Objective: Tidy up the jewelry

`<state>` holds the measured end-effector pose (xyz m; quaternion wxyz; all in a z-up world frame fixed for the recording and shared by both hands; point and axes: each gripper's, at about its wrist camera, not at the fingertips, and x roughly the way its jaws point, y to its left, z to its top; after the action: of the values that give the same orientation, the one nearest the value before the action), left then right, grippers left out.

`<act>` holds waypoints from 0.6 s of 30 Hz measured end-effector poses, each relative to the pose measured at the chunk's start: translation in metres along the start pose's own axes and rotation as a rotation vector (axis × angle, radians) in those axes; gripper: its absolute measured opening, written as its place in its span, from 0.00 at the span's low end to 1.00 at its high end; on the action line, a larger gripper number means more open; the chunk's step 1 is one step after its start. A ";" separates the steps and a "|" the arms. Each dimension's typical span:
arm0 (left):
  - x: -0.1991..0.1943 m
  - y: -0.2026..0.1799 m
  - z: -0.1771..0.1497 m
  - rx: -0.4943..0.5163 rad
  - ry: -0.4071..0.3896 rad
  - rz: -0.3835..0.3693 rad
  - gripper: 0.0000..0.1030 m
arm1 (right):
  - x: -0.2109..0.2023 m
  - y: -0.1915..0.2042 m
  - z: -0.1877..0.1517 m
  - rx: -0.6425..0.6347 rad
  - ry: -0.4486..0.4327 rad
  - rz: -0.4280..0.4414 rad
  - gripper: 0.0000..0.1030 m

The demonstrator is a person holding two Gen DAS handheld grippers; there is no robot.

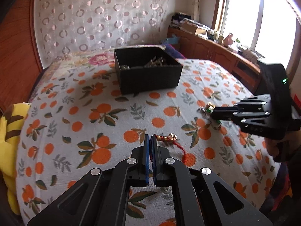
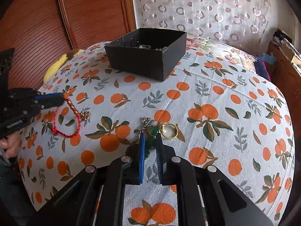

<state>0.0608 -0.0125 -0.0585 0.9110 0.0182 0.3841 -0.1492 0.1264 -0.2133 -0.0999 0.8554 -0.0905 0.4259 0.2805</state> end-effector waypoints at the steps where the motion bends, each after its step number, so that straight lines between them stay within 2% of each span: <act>1: -0.002 0.000 0.000 0.000 -0.005 -0.002 0.01 | 0.000 0.000 0.001 -0.001 0.000 0.002 0.14; 12: -0.023 -0.003 0.005 0.000 -0.049 -0.010 0.01 | 0.004 0.003 0.003 -0.013 0.003 0.034 0.14; 17: -0.024 0.000 0.006 -0.005 -0.054 -0.006 0.01 | 0.001 0.005 0.000 -0.017 -0.007 0.052 0.11; 18: -0.024 0.001 0.006 -0.007 -0.054 -0.005 0.01 | -0.001 0.007 0.000 -0.021 -0.016 0.051 0.07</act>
<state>0.0493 -0.0062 -0.0375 0.9207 0.0101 0.3599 -0.1506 0.1224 -0.2083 -0.0984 0.8505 -0.0861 0.4181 0.3074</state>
